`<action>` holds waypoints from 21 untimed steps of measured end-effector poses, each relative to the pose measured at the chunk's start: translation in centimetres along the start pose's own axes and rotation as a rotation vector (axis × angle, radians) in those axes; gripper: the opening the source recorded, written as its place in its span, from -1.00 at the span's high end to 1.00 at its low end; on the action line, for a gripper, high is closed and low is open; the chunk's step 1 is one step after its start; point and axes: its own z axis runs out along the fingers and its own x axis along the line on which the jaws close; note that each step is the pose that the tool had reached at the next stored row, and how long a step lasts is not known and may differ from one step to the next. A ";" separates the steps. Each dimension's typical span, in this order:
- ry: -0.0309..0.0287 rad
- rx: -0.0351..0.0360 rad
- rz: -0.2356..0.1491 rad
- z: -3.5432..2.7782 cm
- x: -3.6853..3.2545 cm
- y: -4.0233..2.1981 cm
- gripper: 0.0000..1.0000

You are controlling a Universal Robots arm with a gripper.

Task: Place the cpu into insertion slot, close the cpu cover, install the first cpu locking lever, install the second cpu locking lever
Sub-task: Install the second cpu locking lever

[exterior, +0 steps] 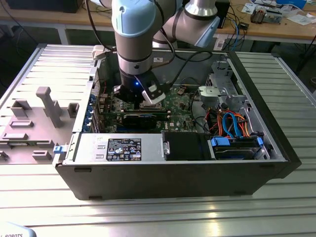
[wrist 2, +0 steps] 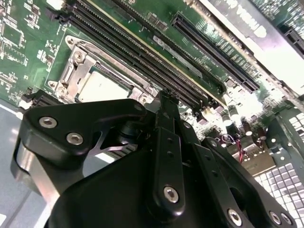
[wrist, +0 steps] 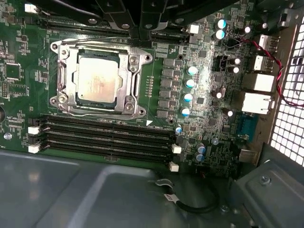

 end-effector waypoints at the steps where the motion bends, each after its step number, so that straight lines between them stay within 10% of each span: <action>1: -0.0005 -0.0039 0.000 0.13 0.03 -0.03 0.79; 21: -0.0024 -0.0369 -0.009 2.27 0.41 -0.25 0.79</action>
